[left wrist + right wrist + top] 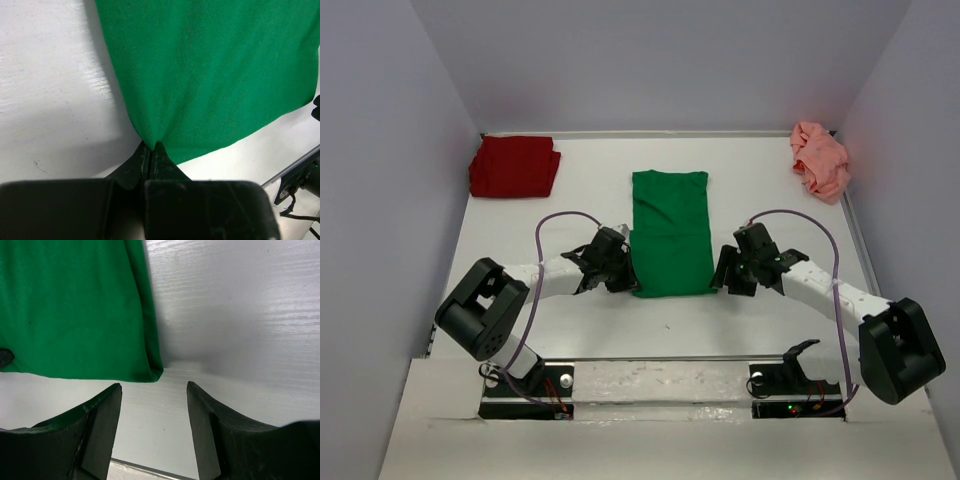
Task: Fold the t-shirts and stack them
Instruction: Fold the tshirt
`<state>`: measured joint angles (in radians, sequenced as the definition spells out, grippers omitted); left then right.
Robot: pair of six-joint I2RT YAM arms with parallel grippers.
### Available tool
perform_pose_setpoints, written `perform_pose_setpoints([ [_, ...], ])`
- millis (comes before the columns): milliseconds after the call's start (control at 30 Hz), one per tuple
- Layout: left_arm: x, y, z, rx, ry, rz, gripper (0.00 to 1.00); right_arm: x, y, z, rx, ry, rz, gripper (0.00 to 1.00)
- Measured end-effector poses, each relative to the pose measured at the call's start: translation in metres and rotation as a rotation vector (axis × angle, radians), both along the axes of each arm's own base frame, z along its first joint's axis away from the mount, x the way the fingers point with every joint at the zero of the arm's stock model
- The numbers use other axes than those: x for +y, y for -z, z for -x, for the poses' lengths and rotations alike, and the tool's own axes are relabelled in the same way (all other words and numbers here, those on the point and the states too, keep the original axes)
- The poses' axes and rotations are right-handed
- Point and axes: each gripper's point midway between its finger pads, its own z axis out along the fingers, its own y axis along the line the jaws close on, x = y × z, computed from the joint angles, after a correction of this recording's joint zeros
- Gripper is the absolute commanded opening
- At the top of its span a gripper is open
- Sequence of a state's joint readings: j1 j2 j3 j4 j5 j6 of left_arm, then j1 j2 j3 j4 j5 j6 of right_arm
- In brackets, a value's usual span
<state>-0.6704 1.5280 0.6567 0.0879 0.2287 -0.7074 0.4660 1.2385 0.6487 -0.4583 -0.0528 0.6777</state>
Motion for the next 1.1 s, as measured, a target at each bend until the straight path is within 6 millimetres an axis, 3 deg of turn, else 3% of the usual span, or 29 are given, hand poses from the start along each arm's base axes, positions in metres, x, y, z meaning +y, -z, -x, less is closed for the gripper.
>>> perform_pose_setpoints([
  [367,0.000,0.000,0.000,-0.001,0.006,0.002,0.00,0.002,0.019,-0.004,0.039,-0.004,0.021,0.60],
  [733,-0.001,0.000,0.000,0.000,0.007,0.003,0.00,0.026,0.019,-0.035,-0.021,-0.022,-0.054,0.53],
  [1100,-0.001,0.000,0.001,-0.001,0.008,0.005,0.00,0.017,0.020,-0.020,-0.012,0.039,-0.066,0.50],
])
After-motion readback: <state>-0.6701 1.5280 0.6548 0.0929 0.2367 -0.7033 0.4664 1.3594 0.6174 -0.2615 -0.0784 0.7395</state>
